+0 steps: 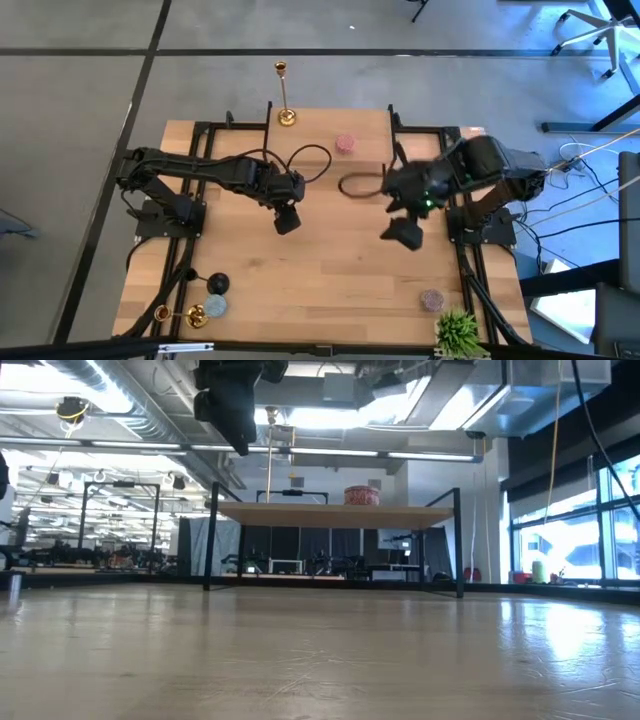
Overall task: Pick & Place candle stick holders
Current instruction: Put the white candle on the shelf
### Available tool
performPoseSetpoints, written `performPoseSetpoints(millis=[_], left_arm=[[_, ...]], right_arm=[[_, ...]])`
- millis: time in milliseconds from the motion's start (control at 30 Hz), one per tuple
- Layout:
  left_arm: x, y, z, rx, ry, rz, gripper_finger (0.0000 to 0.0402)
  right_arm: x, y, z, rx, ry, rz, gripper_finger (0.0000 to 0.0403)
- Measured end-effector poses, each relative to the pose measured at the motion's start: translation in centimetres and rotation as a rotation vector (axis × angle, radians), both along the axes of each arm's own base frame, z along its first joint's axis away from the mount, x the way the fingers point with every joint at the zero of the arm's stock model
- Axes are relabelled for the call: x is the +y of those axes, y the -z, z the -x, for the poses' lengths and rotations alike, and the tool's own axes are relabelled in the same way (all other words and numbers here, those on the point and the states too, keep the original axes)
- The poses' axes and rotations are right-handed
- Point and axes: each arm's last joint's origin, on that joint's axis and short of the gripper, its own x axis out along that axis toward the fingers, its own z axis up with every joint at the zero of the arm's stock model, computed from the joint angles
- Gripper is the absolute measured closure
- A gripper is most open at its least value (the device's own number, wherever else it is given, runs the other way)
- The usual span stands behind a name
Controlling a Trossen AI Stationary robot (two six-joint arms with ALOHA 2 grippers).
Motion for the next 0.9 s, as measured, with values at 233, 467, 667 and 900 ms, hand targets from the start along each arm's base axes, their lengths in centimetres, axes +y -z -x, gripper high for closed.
performPoseSetpoints(millis=[233, 467, 667, 900], left_arm=[[-0.2, 0.0, 0.0, 0.0, 0.004, 0.002, 0.0203], [-0.4, 0.0, 0.0, -0.001, 0.007, 0.003, 0.0203], [-0.5, 0.0, 0.0, 0.001, 0.022, 0.023, 0.0203], [-0.5, 0.0, 0.0, 0.002, 0.028, 0.037, 0.0203]], right_arm=[[4.0, 1.3, 1.0, 0.09, -0.044, -0.036, 0.0028], [7.2, 5.2, 1.6, 0.275, 0.106, -0.02, 0.0028], [8.5, 10.6, 2.0, 0.519, 0.461, -0.011, 0.0028], [10.1, 16.5, 4.0, 0.862, 0.608, -0.024, 0.0028]])
